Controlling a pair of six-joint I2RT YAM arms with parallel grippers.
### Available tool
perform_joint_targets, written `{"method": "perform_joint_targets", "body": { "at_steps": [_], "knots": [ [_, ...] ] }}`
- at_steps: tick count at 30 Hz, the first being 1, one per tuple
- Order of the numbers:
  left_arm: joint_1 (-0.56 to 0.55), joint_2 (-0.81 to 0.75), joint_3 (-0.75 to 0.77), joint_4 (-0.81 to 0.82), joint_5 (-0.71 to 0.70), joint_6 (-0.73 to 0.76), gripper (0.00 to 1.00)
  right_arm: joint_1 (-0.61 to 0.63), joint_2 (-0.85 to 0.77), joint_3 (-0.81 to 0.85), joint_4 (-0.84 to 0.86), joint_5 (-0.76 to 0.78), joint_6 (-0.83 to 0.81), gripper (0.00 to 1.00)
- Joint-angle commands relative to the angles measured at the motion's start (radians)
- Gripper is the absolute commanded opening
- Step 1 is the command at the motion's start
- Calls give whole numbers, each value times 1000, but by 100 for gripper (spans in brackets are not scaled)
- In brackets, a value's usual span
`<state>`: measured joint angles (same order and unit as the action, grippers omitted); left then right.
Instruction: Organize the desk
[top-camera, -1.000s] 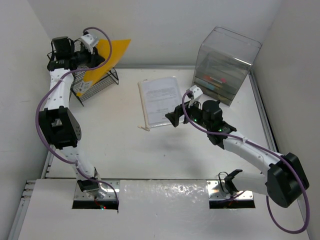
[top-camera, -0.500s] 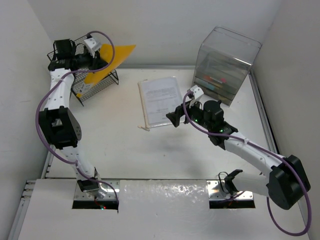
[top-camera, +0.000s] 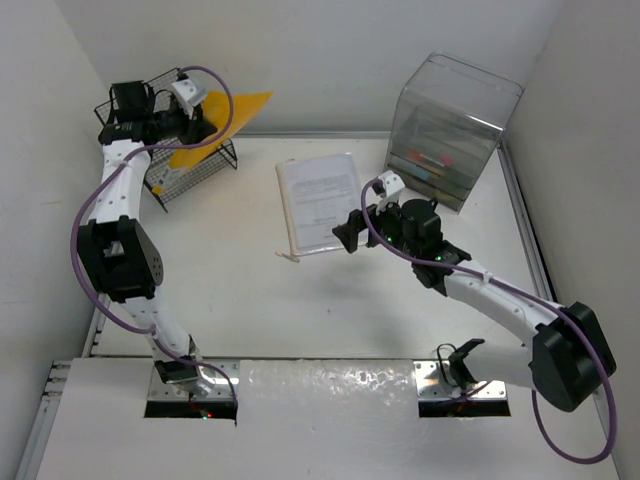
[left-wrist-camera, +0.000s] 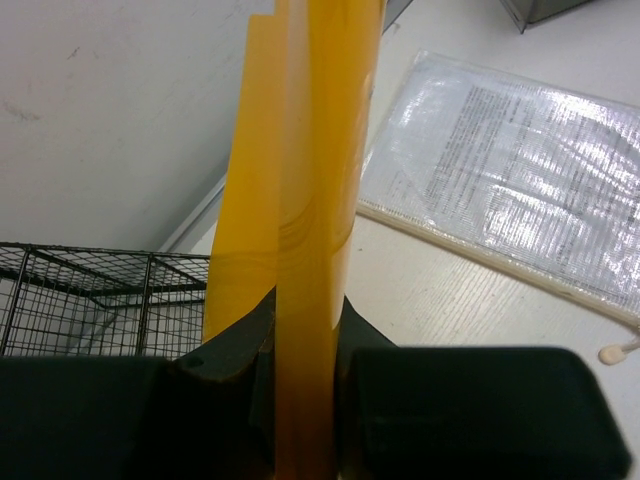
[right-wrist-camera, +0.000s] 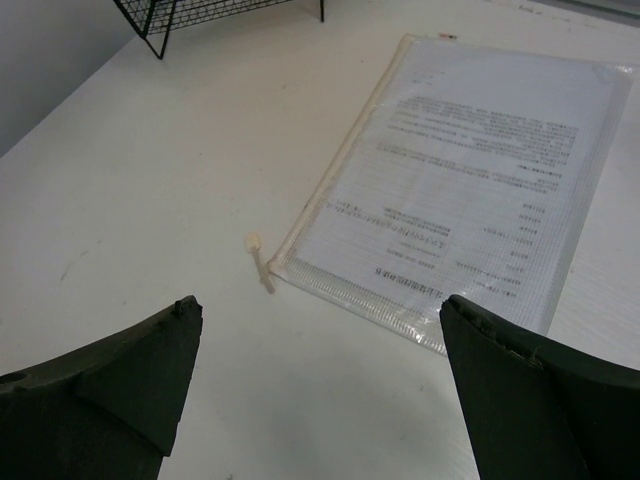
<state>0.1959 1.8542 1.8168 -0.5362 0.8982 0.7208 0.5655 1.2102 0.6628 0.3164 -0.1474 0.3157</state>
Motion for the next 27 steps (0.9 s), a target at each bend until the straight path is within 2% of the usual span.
{"method": "perform_joint_targets", "body": {
  "at_steps": [1, 5, 13, 27],
  "knots": [
    [4, 14, -43, -122, -48, -78, 0, 4, 14, 49, 21, 52, 36, 99],
    [4, -1, -79, -73, -58, -89, 0, 5, 77, 103, -5, 55, 85, 99],
    [4, -10, -97, -74, -41, -86, 0, 5, 202, 207, 0, 49, 187, 99],
    [5, -29, -59, -116, 5, -43, 0, 5, 175, 164, 21, 51, 169, 99]
  ]
}}
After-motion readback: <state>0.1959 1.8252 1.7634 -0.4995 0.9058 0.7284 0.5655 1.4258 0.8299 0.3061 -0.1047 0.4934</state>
